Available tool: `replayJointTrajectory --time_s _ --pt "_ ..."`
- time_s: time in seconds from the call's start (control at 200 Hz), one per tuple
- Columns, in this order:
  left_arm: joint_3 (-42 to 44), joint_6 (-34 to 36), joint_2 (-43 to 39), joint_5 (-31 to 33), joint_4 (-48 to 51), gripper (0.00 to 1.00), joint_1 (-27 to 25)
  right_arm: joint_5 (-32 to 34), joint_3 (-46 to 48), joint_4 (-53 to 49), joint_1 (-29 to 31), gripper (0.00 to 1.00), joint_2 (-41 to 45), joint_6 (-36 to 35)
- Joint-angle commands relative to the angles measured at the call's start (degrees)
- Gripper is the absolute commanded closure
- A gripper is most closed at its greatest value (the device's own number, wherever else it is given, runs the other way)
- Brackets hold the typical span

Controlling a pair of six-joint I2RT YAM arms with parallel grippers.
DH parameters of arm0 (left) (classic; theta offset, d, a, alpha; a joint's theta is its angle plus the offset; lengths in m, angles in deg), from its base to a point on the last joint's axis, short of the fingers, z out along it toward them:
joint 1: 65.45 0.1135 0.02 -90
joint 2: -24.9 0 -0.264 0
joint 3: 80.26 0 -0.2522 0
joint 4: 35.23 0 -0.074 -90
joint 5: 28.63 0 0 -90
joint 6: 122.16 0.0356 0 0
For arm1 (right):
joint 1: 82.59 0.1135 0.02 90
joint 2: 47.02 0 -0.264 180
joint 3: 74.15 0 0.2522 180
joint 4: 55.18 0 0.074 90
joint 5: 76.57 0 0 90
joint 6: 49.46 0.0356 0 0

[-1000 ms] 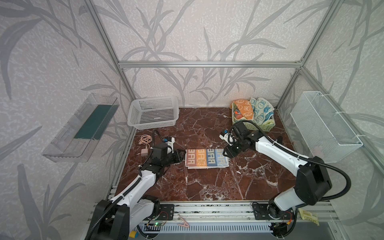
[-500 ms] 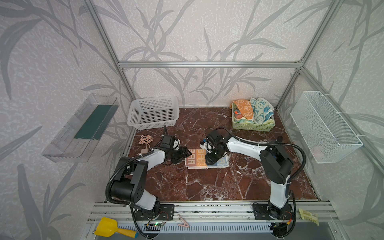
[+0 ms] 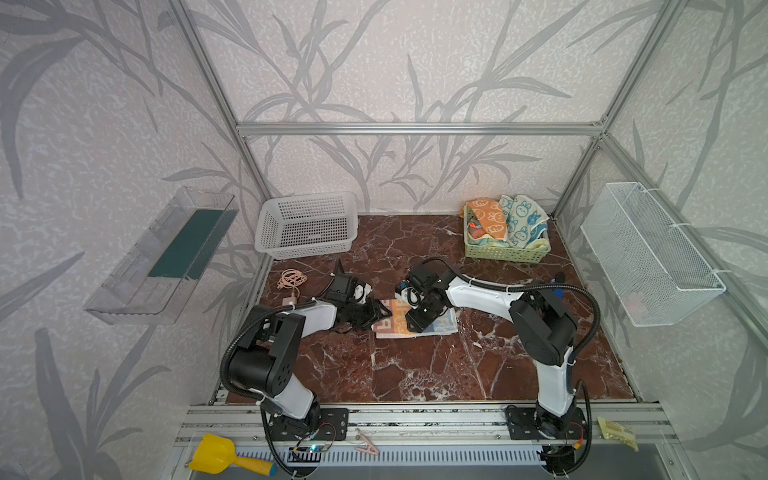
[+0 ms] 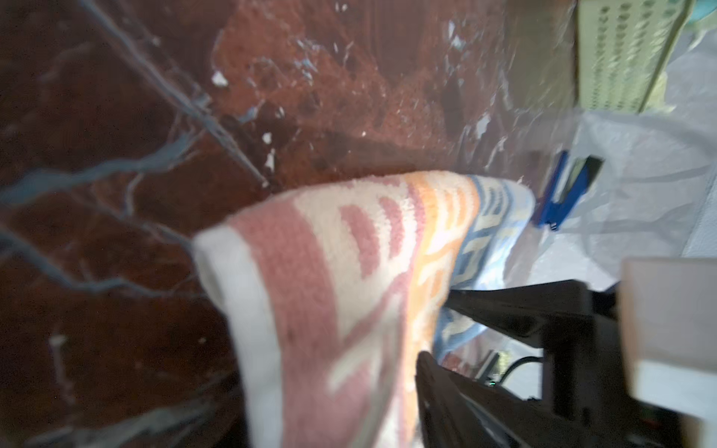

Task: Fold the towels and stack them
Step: 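Lift the folded towel with the left gripper and lower it into the white basket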

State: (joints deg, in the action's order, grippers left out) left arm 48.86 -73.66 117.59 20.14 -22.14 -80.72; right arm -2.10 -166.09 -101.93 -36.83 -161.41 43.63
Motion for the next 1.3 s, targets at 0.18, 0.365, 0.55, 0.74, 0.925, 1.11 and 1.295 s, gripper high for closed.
replayJointTrajectory --time_s 0.18,0.365,0.55,0.74,0.925,1.11,1.295 --pt "-7.66 5.80 -0.75 8.97 14.30 0.88 -0.71 3.76 4.07 1.40 -0.14 0.54 7.60 -2.42" --pt "-21.51 20.58 -1.57 19.21 31.01 1.00 -0.91 10.47 9.59 5.29 -0.24 0.53 20.12 -4.29" --pt "-44.68 34.70 4.73 37.62 46.26 1.00 1.16 13.67 19.48 15.92 -2.24 0.53 25.76 -2.82" --pt "-72.62 46.96 17.56 45.26 55.46 1.00 4.90 9.39 19.83 17.27 -5.82 0.53 22.82 1.49" --pt "-101.39 47.99 32.04 41.25 61.07 1.00 8.20 9.82 17.70 18.83 -8.03 0.53 19.79 0.85" --pt "-117.66 46.56 40.71 42.39 63.32 1.00 12.80 6.62 10.97 15.40 -11.58 0.53 16.96 1.06" --pt "-112.73 46.96 41.26 42.74 57.44 1.00 18.02 4.99 7.41 15.03 -12.96 0.53 13.08 -0.27"
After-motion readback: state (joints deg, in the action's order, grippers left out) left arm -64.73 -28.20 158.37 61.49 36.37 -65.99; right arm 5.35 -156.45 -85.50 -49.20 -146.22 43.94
